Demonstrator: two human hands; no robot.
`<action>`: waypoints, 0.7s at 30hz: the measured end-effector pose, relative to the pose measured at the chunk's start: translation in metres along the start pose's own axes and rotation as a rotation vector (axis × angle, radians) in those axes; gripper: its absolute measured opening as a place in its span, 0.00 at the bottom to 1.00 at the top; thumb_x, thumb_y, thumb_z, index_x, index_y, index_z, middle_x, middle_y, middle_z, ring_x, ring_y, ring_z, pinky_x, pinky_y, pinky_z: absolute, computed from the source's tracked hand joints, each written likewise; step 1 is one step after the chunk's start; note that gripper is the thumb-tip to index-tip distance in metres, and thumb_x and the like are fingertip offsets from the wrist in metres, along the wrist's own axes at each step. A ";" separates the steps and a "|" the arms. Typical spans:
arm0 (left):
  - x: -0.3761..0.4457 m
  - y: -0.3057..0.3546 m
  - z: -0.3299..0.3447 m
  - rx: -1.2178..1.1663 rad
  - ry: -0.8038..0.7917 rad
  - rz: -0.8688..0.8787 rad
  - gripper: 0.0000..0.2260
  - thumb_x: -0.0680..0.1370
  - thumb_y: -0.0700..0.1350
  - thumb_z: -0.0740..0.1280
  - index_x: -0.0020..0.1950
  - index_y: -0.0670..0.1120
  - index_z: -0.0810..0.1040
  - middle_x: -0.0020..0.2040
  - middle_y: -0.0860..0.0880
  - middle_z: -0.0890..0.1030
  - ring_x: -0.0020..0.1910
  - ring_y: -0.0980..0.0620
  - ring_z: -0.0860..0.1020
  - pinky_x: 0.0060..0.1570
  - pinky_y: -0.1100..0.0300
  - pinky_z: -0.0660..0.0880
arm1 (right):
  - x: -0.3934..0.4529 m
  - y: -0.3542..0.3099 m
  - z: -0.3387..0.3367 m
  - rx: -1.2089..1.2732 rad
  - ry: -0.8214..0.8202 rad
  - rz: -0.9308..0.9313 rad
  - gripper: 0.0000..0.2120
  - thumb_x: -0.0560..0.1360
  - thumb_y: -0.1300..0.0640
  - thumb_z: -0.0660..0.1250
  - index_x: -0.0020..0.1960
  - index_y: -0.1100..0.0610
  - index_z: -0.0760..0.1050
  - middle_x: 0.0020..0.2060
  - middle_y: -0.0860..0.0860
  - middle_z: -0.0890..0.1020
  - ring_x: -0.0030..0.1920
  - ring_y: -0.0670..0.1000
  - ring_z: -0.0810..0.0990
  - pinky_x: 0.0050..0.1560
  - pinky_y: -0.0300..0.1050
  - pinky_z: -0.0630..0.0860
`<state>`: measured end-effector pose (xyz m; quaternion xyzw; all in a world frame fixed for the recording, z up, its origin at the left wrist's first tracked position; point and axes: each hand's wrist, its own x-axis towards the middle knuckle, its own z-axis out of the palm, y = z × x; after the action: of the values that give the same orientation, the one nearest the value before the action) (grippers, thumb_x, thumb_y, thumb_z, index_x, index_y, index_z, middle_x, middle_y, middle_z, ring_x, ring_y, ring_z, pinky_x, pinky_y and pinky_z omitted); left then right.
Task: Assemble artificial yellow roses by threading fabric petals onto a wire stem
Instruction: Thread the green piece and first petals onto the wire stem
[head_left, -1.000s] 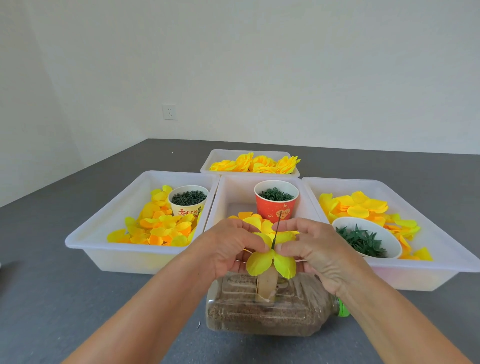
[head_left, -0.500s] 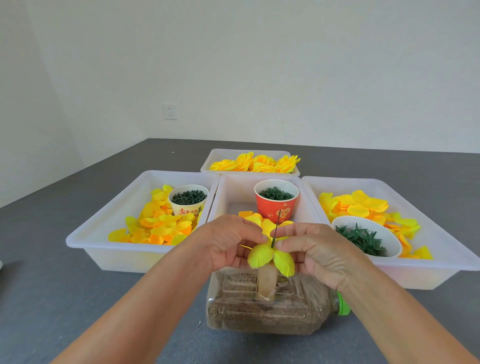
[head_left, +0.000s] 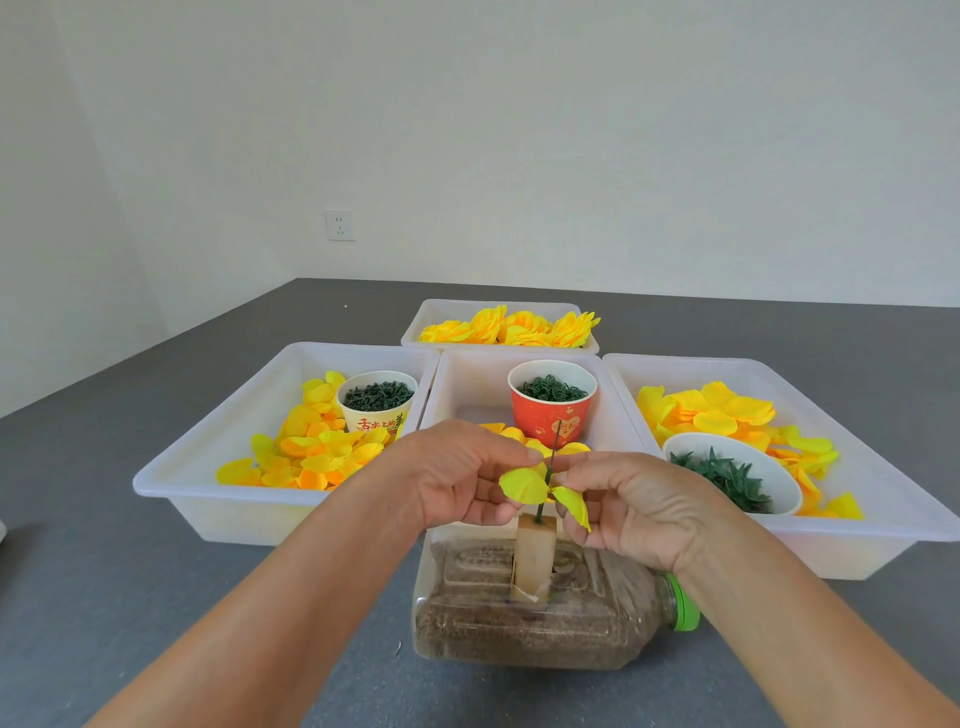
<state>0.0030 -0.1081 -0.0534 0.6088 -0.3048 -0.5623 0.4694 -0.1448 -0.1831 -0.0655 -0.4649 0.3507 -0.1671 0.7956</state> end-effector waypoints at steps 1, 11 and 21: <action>0.000 0.000 0.000 0.014 -0.002 -0.002 0.03 0.74 0.38 0.68 0.41 0.44 0.77 0.30 0.47 0.80 0.25 0.54 0.77 0.24 0.65 0.73 | 0.000 0.000 0.000 -0.001 0.002 0.000 0.08 0.73 0.72 0.62 0.40 0.64 0.77 0.25 0.55 0.78 0.22 0.48 0.76 0.23 0.36 0.73; 0.001 -0.004 -0.003 0.054 -0.023 0.000 0.08 0.74 0.34 0.67 0.49 0.44 0.74 0.32 0.48 0.82 0.28 0.54 0.80 0.31 0.62 0.77 | -0.001 0.000 -0.001 -0.052 -0.016 -0.003 0.07 0.72 0.71 0.63 0.44 0.63 0.77 0.29 0.56 0.81 0.27 0.50 0.79 0.25 0.38 0.75; 0.001 -0.004 -0.004 0.031 -0.015 -0.020 0.04 0.74 0.36 0.67 0.42 0.44 0.76 0.30 0.47 0.80 0.26 0.54 0.77 0.24 0.66 0.73 | -0.002 0.000 0.000 0.022 0.006 0.010 0.07 0.72 0.72 0.63 0.41 0.64 0.77 0.27 0.56 0.79 0.24 0.49 0.78 0.23 0.37 0.73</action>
<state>0.0060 -0.1064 -0.0577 0.6148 -0.3106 -0.5669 0.4519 -0.1460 -0.1823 -0.0649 -0.4537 0.3535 -0.1683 0.8005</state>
